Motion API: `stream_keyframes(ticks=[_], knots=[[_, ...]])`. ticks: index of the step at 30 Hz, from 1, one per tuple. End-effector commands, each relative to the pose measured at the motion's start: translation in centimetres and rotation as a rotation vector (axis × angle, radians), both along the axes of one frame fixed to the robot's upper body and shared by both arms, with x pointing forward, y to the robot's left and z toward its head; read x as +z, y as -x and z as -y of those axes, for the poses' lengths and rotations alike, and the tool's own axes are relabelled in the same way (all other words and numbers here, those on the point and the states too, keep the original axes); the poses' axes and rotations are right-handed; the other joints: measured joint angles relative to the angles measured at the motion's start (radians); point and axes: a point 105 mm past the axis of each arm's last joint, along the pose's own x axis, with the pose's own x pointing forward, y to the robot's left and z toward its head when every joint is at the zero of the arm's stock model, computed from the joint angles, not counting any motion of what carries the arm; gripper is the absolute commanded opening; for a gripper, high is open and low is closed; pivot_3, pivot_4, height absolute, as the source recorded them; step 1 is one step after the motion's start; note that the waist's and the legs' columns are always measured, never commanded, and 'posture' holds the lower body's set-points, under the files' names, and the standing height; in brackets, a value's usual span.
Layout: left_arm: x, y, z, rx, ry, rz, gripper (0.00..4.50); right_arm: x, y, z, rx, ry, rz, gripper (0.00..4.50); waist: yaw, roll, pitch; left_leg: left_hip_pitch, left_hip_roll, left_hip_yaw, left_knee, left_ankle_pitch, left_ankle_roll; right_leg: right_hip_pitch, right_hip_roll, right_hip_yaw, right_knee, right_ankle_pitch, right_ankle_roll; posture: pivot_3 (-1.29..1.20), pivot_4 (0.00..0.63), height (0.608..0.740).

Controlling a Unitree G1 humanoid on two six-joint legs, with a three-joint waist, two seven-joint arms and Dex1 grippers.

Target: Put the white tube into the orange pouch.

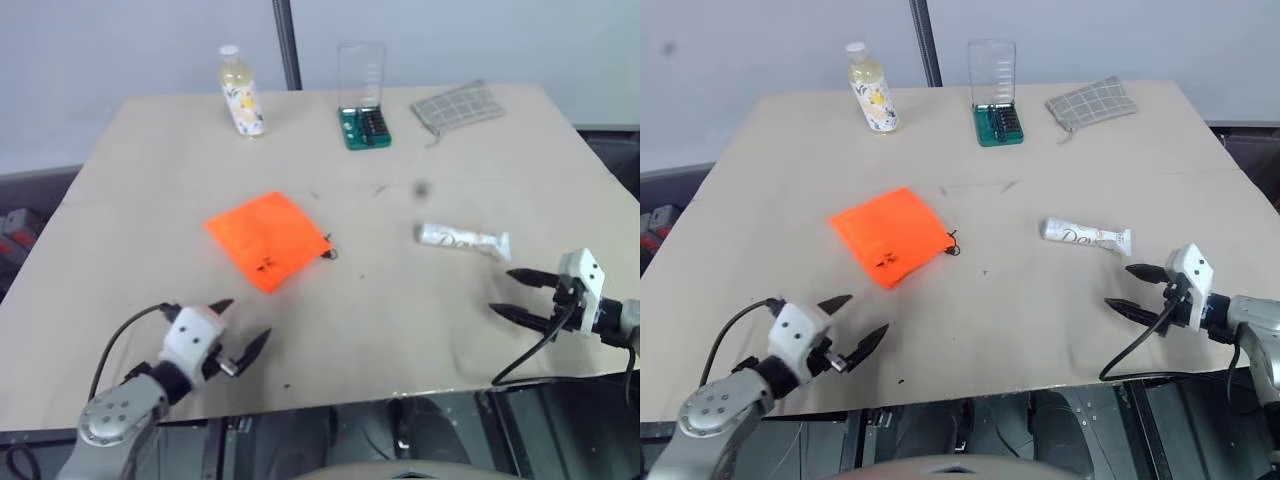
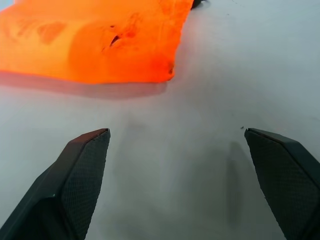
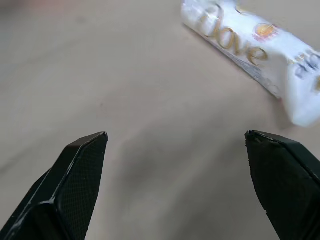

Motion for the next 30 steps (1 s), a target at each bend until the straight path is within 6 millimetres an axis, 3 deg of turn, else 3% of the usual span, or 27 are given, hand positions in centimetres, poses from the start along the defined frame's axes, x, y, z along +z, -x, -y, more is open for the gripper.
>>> stream_keyframes(ticks=[1, 8, 17, 30], knots=[[1.3, -0.9, 1.3, -0.008, -0.095, 0.155, 4.46, 2.6, 0.3, -1.5, 0.045, -0.082, 0.039, 4.44, 0.001, 0.0, 0.0, 0.0, 0.0, 0.0, 0.0, 0.0, 0.0, 0.0, 0.0, 0.0, 0.0, 0.0, 0.0, 0.0, 0.15, 0.74], [0.8, -2.4, 3.5, -0.045, -0.177, 0.26, 4.46, 4.3, 1.4, -4.6, 0.164, -0.131, 0.042, 4.44, 0.003, 0.0, 0.0, -0.001, 0.0, 0.0, 0.0, 0.0, 0.0, 0.0, 0.0, 0.0, -0.001, 0.0, 0.0, 0.0, 0.15, 0.74], [1.5, -3.9, 5.8, -0.004, -0.233, 0.413, 4.46, 4.5, 2.4, -6.0, 0.236, -0.143, 0.035, 4.44, 0.017, 0.0, 0.0, -0.001, 0.0, 0.0, 0.0, 0.0, 0.0, 0.0, 0.0, -0.001, 0.0, 0.001, 0.001, 0.0, 0.15, 0.74], [2.1, -5.5, 5.4, 0.048, -0.288, 0.452, 4.46, 4.4, 3.1, -6.9, 0.267, -0.131, 0.041, 4.44, 0.019, 0.0, 0.0, -0.001, 0.0, -0.001, 0.0, 0.0, 0.0, 0.0, 0.0, -0.001, 0.0, 0.002, 0.004, 0.0, 0.15, 0.74]])
